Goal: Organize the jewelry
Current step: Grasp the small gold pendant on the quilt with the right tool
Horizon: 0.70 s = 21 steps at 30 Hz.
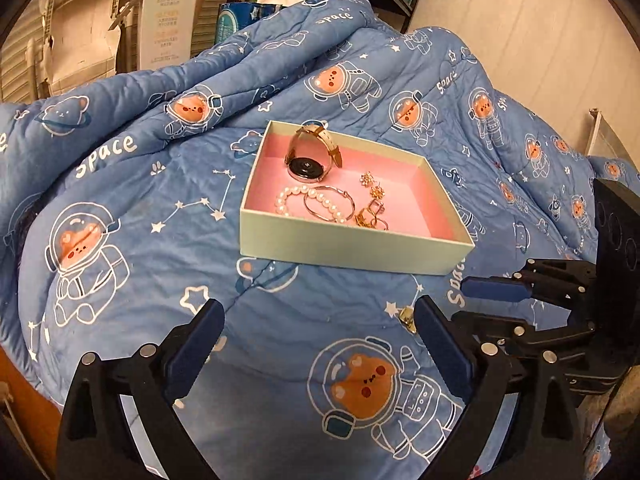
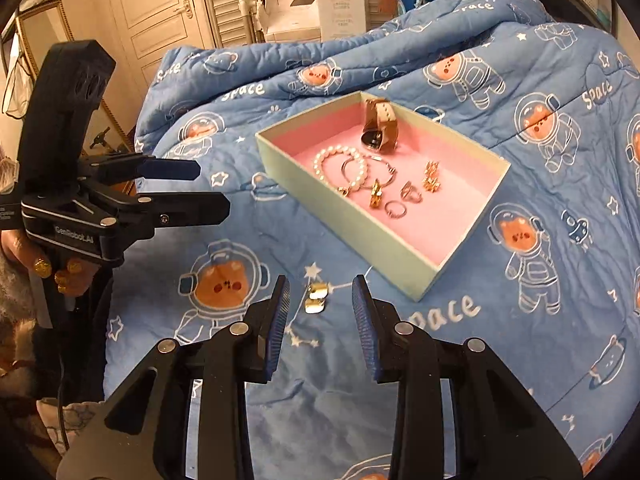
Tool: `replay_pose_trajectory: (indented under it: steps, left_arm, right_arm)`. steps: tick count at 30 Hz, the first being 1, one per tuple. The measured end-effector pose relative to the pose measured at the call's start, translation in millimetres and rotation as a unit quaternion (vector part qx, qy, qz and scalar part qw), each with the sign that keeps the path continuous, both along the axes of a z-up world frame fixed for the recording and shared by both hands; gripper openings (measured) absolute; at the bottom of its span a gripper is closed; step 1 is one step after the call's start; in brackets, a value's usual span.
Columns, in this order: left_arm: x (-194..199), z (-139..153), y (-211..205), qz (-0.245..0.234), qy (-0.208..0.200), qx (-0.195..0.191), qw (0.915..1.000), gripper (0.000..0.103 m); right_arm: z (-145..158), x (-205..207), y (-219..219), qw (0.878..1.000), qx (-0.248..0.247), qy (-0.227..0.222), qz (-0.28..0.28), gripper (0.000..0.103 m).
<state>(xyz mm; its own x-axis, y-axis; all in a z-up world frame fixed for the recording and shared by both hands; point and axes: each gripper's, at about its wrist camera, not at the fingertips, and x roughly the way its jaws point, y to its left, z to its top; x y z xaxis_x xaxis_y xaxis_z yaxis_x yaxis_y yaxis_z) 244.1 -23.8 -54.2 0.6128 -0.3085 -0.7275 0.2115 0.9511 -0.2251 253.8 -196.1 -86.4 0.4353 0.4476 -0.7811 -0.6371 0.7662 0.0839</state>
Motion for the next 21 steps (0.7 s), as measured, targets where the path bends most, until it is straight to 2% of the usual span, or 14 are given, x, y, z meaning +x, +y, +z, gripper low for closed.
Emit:
replay_pose_trajectory:
  steps: [4,7,9,16,21]
  left_arm:
    - [-13.4,-9.1,-10.6,-0.011,-0.003,0.013,0.9998,0.096]
    - [-17.3,-15.0,-14.1,-0.006,0.005,0.025,0.9997,0.096]
    - [-20.2,-17.8,-14.9,-0.008,0.002,0.028,0.9996,0.096]
    - [-25.4,-19.1,-26.5,-0.014,-0.023,0.071,0.9971,0.096]
    - [-25.7,-17.9,-41.0,-0.037,-0.036,0.096,0.994,0.096]
  right_arm:
    - [-21.3,-3.5,10.0,1.0,-0.022,-0.005,0.001,0.033]
    - [-29.5,1.1,9.1,1.0,-0.021,-0.004,-0.014,0.032]
    - [-31.6,3.2,9.7,1.0,-0.019,-0.002,-0.017,0.031]
    - [-34.7,0.6,11.6,0.999,-0.021,-0.012,-0.02,0.014]
    - [-33.2,-1.9,2.6,0.999,-0.003,-0.006,-0.038,0.014]
